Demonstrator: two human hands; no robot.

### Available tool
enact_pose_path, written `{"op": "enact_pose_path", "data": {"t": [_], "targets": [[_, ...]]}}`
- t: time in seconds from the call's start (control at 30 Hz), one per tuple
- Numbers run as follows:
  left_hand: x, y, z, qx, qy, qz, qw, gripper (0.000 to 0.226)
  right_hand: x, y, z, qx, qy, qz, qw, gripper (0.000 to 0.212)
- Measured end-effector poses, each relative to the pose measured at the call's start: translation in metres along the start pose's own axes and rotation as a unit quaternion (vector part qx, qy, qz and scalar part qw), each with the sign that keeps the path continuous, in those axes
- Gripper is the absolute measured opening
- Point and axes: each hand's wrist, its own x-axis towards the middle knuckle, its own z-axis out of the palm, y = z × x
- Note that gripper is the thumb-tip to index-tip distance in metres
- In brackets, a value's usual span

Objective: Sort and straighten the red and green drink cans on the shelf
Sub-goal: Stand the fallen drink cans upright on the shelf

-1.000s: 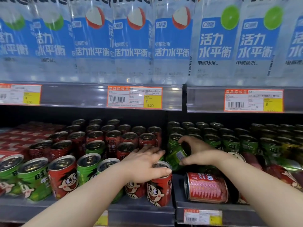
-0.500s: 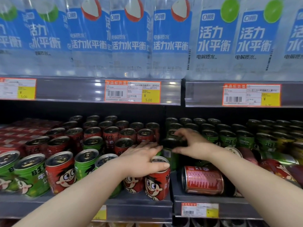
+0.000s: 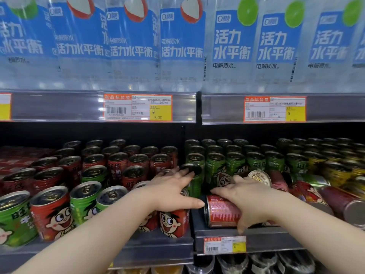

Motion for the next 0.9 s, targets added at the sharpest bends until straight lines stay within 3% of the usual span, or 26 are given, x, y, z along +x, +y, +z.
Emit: {"op": "enact_pose_path", "data": {"t": [0.17,0.4,0.5,0.63,0.73,0.83,0.9], "targets": [[0.0,0.002,0.0,0.008,-0.005,-0.002,1.0,0.09,0.002,-0.007,0.001,0.182,0.047,-0.01,0.982,0.092],[0.001,0.001,-0.001,0.015,-0.004,0.004,1.0,0.092,0.005,-0.004,0.002,0.401,0.16,0.055,0.9,0.082],[0.003,-0.001,0.001,0.016,-0.005,0.002,1.0,0.092,0.015,-0.016,0.004,0.419,0.196,0.06,0.885,0.074],[0.002,-0.001,0.002,0.008,0.009,0.003,1.0,0.082,0.026,-0.028,0.008,0.417,0.161,-0.013,0.894,0.061],[0.003,0.002,0.0,-0.006,0.011,-0.009,1.0,0.08,0.018,-0.003,0.005,0.454,0.138,-0.007,0.88,0.057],[0.009,0.015,-0.004,-0.019,0.021,-0.018,0.999,0.086,0.011,0.037,0.0,0.358,0.176,0.056,0.915,0.043],[0.013,0.029,-0.006,-0.004,0.03,-0.01,1.0,0.083,0.009,0.055,-0.005,0.266,0.16,0.086,0.947,0.041]]}}
